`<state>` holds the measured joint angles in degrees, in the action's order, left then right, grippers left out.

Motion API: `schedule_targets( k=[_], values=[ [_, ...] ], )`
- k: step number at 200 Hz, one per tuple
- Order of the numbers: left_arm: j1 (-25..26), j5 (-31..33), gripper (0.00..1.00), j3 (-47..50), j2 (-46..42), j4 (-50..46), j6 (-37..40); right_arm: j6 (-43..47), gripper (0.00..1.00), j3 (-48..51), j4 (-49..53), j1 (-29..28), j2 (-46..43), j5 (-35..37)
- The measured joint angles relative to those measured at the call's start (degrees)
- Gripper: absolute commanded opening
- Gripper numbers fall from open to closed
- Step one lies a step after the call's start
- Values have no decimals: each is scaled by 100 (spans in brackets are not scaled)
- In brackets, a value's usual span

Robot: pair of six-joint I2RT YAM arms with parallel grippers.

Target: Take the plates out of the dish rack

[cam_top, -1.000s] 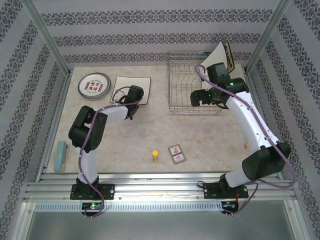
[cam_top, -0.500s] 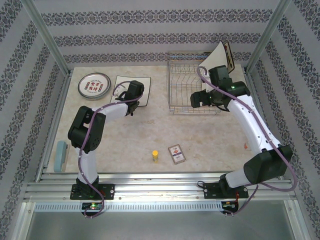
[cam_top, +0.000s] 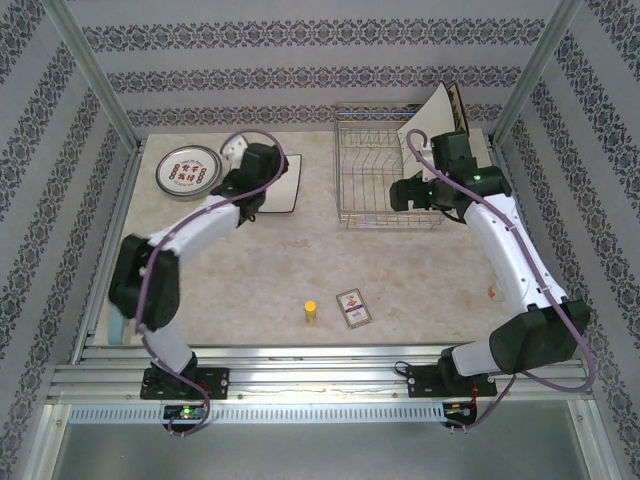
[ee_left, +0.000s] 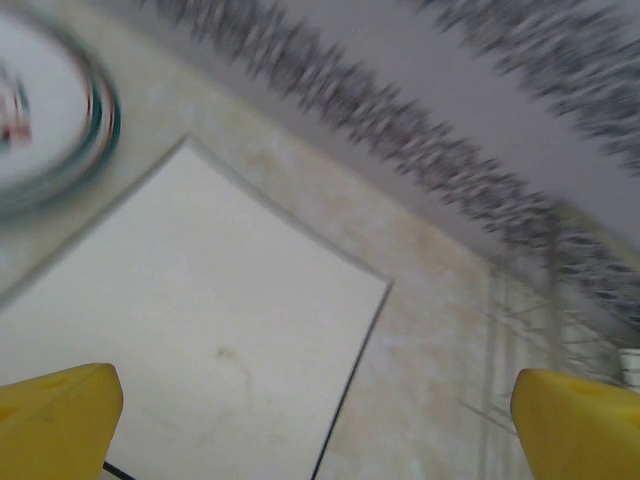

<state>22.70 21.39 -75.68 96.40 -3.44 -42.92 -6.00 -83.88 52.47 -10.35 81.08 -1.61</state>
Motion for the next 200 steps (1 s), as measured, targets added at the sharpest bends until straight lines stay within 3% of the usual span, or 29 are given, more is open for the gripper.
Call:
schedule_targets(
  k=[38,80,149,200],
  values=[
    [-232,-793,100,555,-2308,-509,1792,0,98,-79,-245,179,118,-48],
    [-726,-1729,100,1351,-3827,-1495,2704,0,98,-601,-422,214,592,-85],
    [-1801,-2745,100,2017,-3681,-2275,2973,4,98,-2756,-219,748,2229,72],
    [-1919,-3067,100,2070,-3338,-2297,3073,46,92,-4367,116,1001,3602,398]
  ],
)
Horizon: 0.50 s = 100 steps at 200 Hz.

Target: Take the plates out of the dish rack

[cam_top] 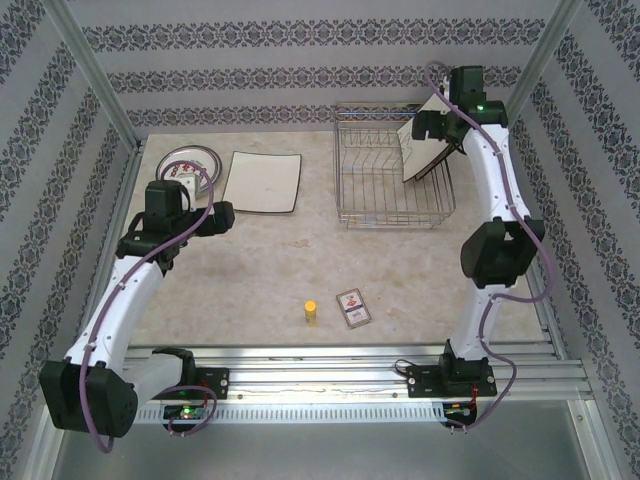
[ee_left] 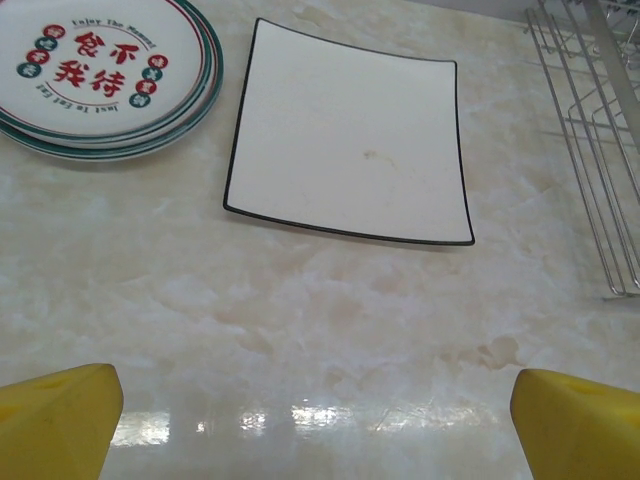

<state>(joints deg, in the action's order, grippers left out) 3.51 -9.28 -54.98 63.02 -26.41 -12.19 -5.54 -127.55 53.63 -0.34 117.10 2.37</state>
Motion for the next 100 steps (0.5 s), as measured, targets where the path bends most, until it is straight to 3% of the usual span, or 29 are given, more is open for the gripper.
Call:
schedule_targets(
  k=[61,100],
  values=[
    [-26,-212,100,-87,365,-2,87,0,90,-1976,481,81,1434,173],
    [-26,-254,100,-131,455,-9,155,2,88,-2234,553,120,1751,273]
  ],
)
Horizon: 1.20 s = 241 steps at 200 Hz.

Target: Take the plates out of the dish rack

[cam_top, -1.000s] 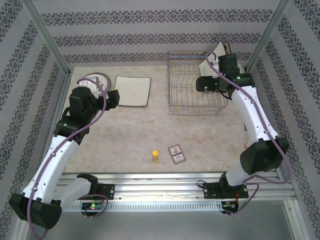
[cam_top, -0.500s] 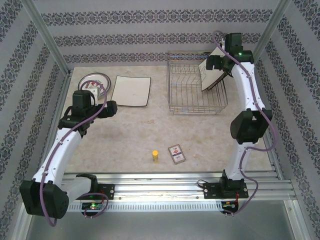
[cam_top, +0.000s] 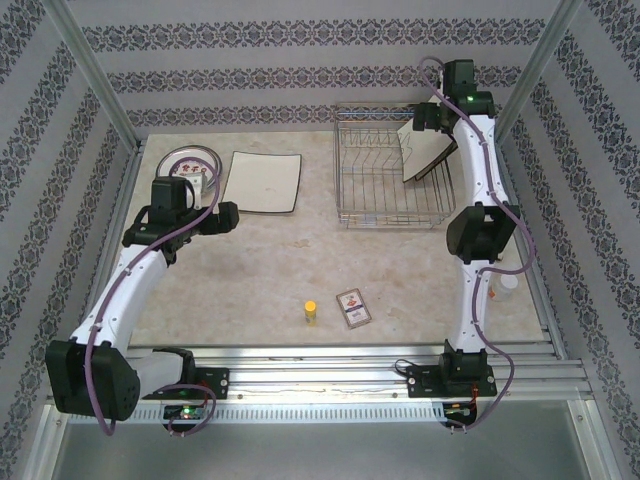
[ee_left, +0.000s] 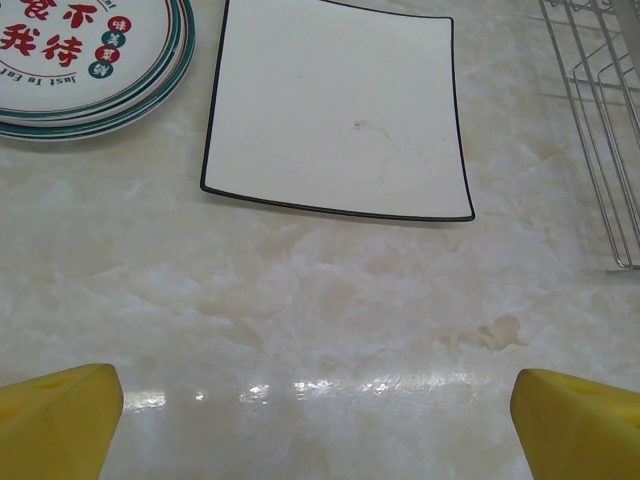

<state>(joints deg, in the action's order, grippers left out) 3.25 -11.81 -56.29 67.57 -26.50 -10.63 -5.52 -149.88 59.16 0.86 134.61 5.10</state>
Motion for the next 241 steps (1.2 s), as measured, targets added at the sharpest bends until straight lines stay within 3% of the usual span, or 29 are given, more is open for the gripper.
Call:
schedule_targets(
  k=[171,241],
  values=[
    [0,-24,100,-101,11,-2,81,105,90,-151,-195,50,-52,199],
    [0,-20,100,-101,11,0,85,98,83,37,-221,55,-48,166]
  ],
)
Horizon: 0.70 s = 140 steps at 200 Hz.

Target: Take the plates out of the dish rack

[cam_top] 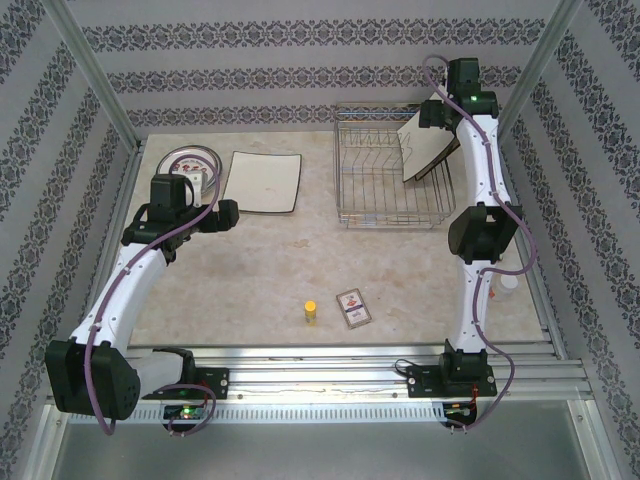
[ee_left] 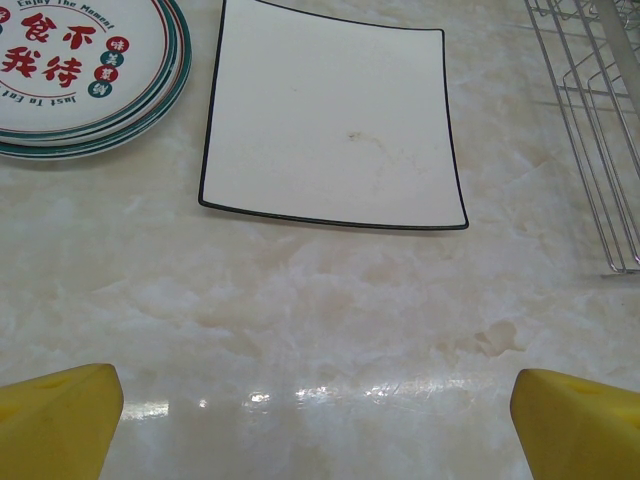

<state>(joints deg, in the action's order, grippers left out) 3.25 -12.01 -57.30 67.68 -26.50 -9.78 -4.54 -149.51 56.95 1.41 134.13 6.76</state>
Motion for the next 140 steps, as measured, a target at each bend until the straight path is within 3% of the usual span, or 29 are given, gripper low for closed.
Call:
schedule_targets(
  k=[73,94,140],
  values=[
    [0,0,100,0,0,0,0,-42,74,-50,-57,46,332,-214],
    [0,0,100,0,0,0,0,-111,68,-74,-59,66,459,-295],
    [0,0,100,0,0,11,0,-219,46,-83,-63,114,503,-317]
  ],
)
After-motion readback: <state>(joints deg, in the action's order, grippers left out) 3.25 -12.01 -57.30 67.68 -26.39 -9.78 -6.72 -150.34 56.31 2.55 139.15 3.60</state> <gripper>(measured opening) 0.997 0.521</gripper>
